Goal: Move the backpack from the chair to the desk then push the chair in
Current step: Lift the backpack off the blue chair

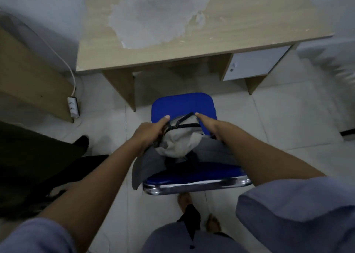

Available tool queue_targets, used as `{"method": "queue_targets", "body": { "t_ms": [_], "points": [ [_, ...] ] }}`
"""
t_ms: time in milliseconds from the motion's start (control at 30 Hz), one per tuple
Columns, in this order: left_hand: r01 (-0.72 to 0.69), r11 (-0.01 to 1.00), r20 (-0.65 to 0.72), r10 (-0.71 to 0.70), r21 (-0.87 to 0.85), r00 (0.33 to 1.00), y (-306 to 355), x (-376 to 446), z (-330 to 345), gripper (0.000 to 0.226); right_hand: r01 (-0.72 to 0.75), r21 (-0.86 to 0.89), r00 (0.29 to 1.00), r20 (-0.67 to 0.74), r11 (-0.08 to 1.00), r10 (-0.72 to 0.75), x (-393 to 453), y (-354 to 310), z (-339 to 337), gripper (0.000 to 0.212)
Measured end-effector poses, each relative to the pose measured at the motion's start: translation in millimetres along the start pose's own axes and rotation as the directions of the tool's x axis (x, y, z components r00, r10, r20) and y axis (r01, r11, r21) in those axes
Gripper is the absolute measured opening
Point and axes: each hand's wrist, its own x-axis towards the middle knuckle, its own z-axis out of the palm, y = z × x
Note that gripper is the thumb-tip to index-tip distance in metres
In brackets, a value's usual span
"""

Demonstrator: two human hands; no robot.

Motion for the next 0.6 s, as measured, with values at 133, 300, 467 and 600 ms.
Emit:
{"method": "queue_targets", "body": {
  "t_ms": [133, 300, 467, 600],
  "points": [
    [0.278, 0.947, -0.021, -0.285, -0.163, 0.958, -23, 35, 19, 0.111, -0.025, 0.055, 0.999, 0.046, 0.998, 0.023, 12, 0, 7, 0.077],
    [0.378, 0.906, 0.242, -0.330, -0.191, 0.913, -53, 74, 22, 0.115, -0.096, 0.043, 0.982, 0.168, 0.994, 0.088, 30, 2, 20, 0.055],
    [0.305, 0.944, 0.195, -0.278, -0.125, 0.941, -53, 80, 25, 0.056, -0.077, -0.045, 0.992, -0.101, 0.996, 0.073, 42, 16, 29, 0.012],
    [0.368, 0.906, 0.171, -0.337, -0.208, 0.926, -48, 75, 28, 0.057, 0.082, 0.042, 0.986, -0.146, 0.996, -0.075, 36, 20, 18, 0.006]
  ]
}}
